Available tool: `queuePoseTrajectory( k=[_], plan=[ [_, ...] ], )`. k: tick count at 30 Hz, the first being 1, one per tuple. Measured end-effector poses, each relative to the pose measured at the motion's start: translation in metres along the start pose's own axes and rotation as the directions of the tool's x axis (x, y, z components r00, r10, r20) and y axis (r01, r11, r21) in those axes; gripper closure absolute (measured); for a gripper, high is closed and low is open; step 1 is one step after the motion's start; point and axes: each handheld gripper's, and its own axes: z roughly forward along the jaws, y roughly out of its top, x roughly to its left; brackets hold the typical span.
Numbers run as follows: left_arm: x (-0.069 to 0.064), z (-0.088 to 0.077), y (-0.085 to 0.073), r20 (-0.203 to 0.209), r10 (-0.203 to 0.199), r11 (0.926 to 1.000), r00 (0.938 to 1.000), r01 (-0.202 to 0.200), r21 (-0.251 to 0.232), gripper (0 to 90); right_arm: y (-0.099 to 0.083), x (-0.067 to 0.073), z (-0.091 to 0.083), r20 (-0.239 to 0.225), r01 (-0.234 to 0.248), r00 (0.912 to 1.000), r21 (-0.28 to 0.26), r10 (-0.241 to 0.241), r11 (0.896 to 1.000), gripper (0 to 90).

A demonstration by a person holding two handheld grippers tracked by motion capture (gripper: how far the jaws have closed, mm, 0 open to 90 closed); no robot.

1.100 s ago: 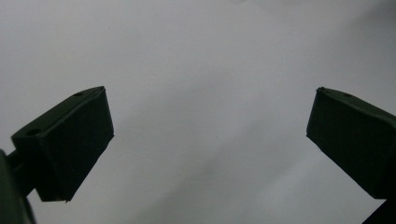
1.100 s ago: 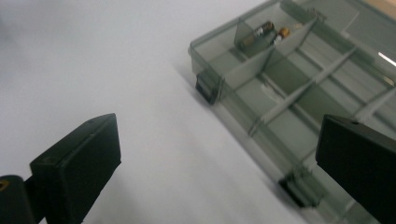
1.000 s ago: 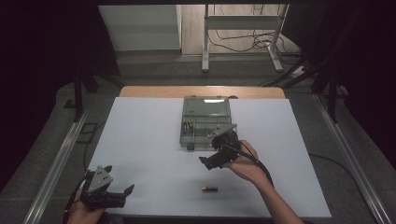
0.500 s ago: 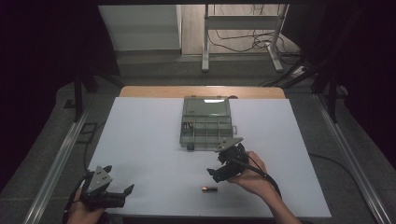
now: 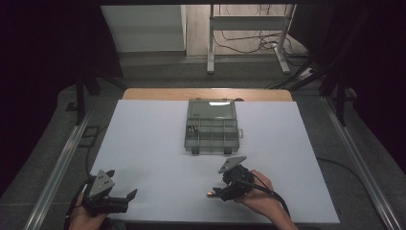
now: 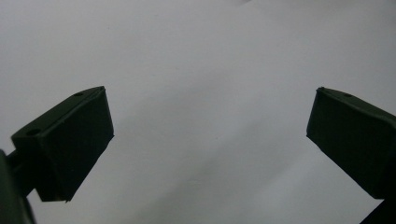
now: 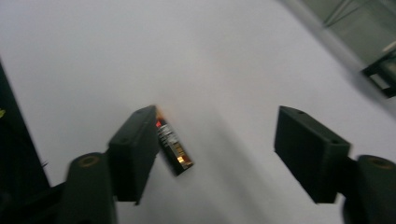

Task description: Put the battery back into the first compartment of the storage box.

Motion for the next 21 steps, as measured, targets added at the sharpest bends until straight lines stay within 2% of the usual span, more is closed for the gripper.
queuePoseTrajectory(
  k=[3, 8, 11, 14, 21],
  plan=[
    [-0.001, 0.0, 0.0, -0.001, 0.002, 1.0, 1.0, -0.002, 0.002, 1.3, -0.002, 0.005, 0.004, -0.05, 0.009, 0.9987, 0.022, -0.008, 1.0, 39.5],
    [-0.001, 0.0, 0.0, -0.001, 0.003, 1.0, 1.0, -0.003, 0.002, 1.3, -0.001, 0.012, 0.014, -0.087, 0.058, 0.9949, 0.07, -0.052, 0.996, 53.8],
    [-0.001, 0.0, 0.0, 0.0, 0.005, 1.0, 1.0, -0.005, 0.002, 1.3, -0.002, 0.013, 0.021, -0.102, 0.065, 0.9933, 0.095, -0.056, 0.993, 61.6],
    [-0.001, 0.0, 0.0, 0.0, 0.008, 1.0, 1.0, -0.008, 0.003, 1.3, -0.003, 0.013, 0.026, -0.128, 0.073, 0.9901, 0.116, -0.058, 0.991, 74.9],
    [-0.001, 0.0, 0.0, -0.001, 0.011, 0.9999, 0.9999, -0.011, 0.001, 1.3, -0.002, 0.016, 0.025, -0.105, 0.083, 0.992, 0.123, -0.07, 0.989, 76.3]
  ],
)
